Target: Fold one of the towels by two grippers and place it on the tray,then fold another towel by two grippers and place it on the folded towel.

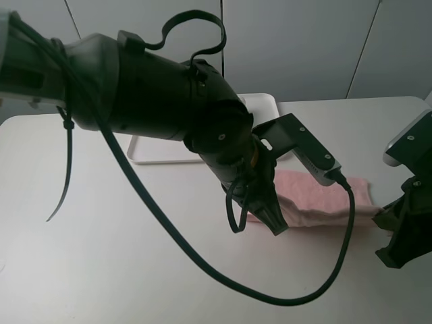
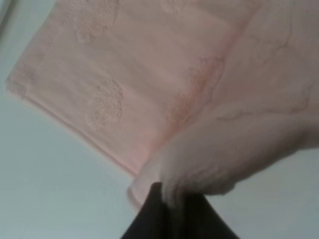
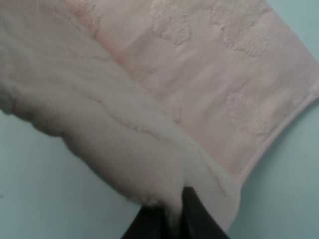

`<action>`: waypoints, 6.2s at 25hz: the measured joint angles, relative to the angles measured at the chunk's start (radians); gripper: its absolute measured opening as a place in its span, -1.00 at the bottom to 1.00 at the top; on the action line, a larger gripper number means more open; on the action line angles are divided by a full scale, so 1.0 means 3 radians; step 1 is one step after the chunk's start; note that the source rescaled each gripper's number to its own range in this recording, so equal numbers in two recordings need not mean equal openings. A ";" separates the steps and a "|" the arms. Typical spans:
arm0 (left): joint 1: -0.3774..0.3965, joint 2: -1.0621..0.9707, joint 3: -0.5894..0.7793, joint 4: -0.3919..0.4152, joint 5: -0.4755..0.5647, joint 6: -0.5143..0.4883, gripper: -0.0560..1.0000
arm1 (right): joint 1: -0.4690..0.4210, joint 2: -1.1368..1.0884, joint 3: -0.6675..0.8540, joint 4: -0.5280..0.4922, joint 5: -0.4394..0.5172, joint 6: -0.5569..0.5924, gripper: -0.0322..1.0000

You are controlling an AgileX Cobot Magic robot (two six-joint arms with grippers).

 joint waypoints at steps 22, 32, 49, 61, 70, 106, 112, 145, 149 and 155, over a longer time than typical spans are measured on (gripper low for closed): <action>0.0351 0.0112 0.0000 -0.0038 -0.0318 -0.0104 -0.88 | 0.0000 0.0787 -0.0119 -0.0868 -0.0891 0.1464 -0.94; 0.0448 0.0163 0.0000 -0.0002 -0.0540 -0.0113 -0.80 | 0.0000 0.0960 -0.0210 -0.2059 -0.0840 0.2442 -0.86; 0.0666 0.0163 0.0000 -0.0078 -0.0503 -0.0585 0.99 | 0.0000 0.1193 -0.0335 -0.4147 -0.0227 0.5905 1.00; 0.0671 0.0607 -0.0666 -0.0371 0.0332 -0.0758 0.99 | 0.0000 0.1345 -0.0881 -0.1782 0.0223 0.3702 1.00; 0.0671 0.0783 -0.0802 -0.0485 0.0376 -0.0786 0.99 | -0.0736 0.1387 -0.1353 -0.0304 0.0453 0.2047 1.00; 0.0866 0.1463 -0.1793 -0.0680 0.1304 -0.0966 0.99 | -0.1218 0.2062 -0.2042 0.0711 0.1093 0.0664 1.00; 0.0866 0.1491 -0.1828 -0.0695 0.1325 -0.0966 0.99 | -0.1218 0.2112 -0.2042 0.0725 0.1098 0.0838 1.00; 0.0867 0.1499 -0.1835 -0.0695 0.1337 -0.0840 0.99 | -0.1218 0.2873 -0.2049 0.0400 0.0892 0.1156 1.00; 0.0867 0.1499 -0.1835 -0.0695 0.1337 -0.0813 0.99 | -0.1218 0.2912 -0.2049 0.0355 0.0885 0.1207 1.00; 0.0867 0.1499 -0.1835 -0.0695 0.1337 -0.0809 0.99 | -0.1218 0.2954 -0.2019 0.0355 0.0809 0.1263 1.00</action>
